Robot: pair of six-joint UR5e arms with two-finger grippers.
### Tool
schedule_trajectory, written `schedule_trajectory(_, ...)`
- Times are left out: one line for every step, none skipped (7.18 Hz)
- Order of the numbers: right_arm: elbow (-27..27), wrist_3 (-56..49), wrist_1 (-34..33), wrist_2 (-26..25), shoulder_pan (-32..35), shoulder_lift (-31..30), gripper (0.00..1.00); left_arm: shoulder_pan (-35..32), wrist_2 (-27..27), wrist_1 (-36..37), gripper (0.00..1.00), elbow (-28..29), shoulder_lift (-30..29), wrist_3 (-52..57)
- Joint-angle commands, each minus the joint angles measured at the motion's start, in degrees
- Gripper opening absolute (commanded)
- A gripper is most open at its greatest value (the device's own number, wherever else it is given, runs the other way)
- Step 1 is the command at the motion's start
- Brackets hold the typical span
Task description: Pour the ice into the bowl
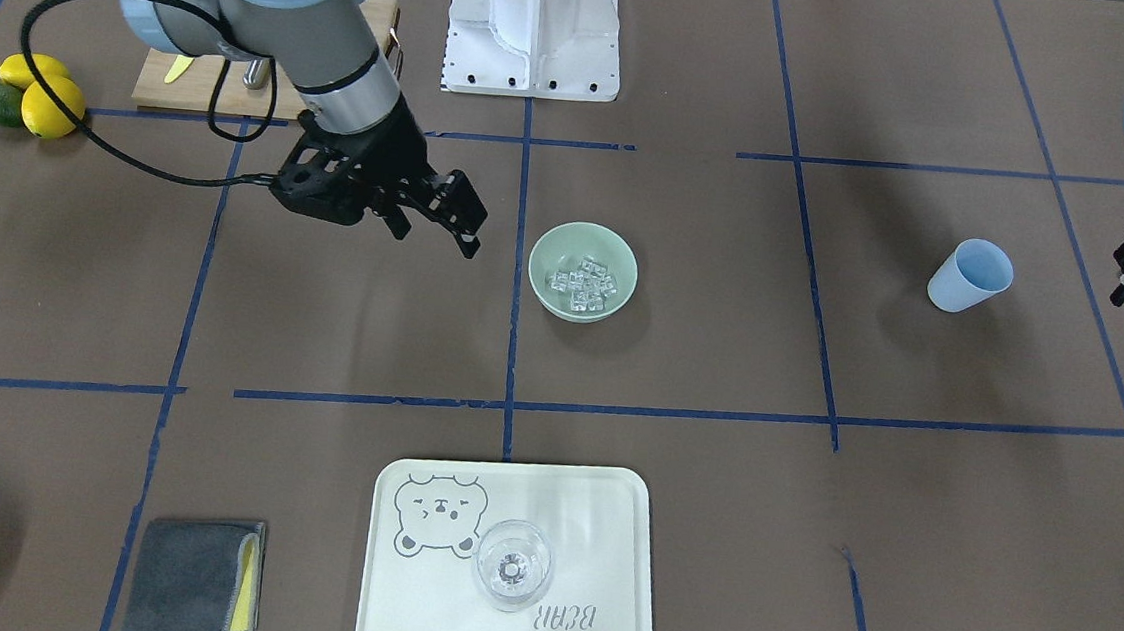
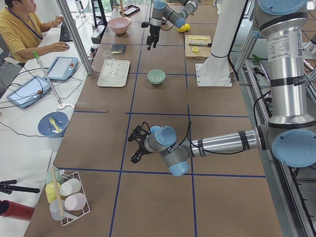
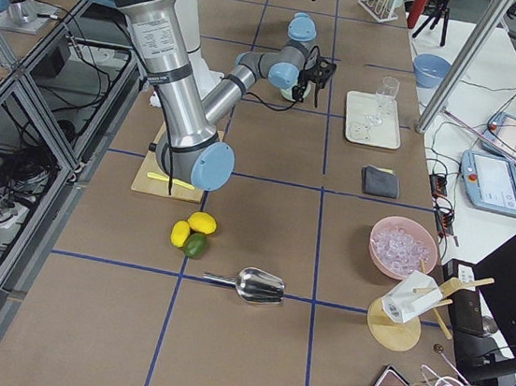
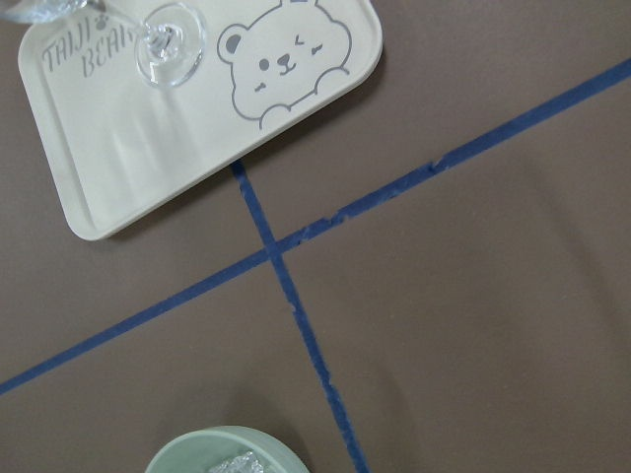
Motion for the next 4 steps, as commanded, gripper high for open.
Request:
schedule_trajectory(-6.9,-0.5,0.1,-3.9,-5.2,5.0,1.0,-3.6,-3.0,16.1,1.0,-4.3,-3.4,0.5)
schedule_trajectory(-12.2,-1.3,0.0,-4.9,-7.0,9.0,1.0,-3.7,-3.1,16.3,1.0,-4.3,-3.2,0.5)
schedule_trajectory(-15.4,-3.4,0.0,-4.6,-7.5,10.7,1.0,-3.6,-3.0,16.3,1.0,-4.0,-3.4,0.4)
schedule_trajectory(-15.9,-7.5,0.0,-4.8,-9.4,9.7,1.0,-3.6,-3.0,16.3,1.0,-4.2,-3.4,0.3)
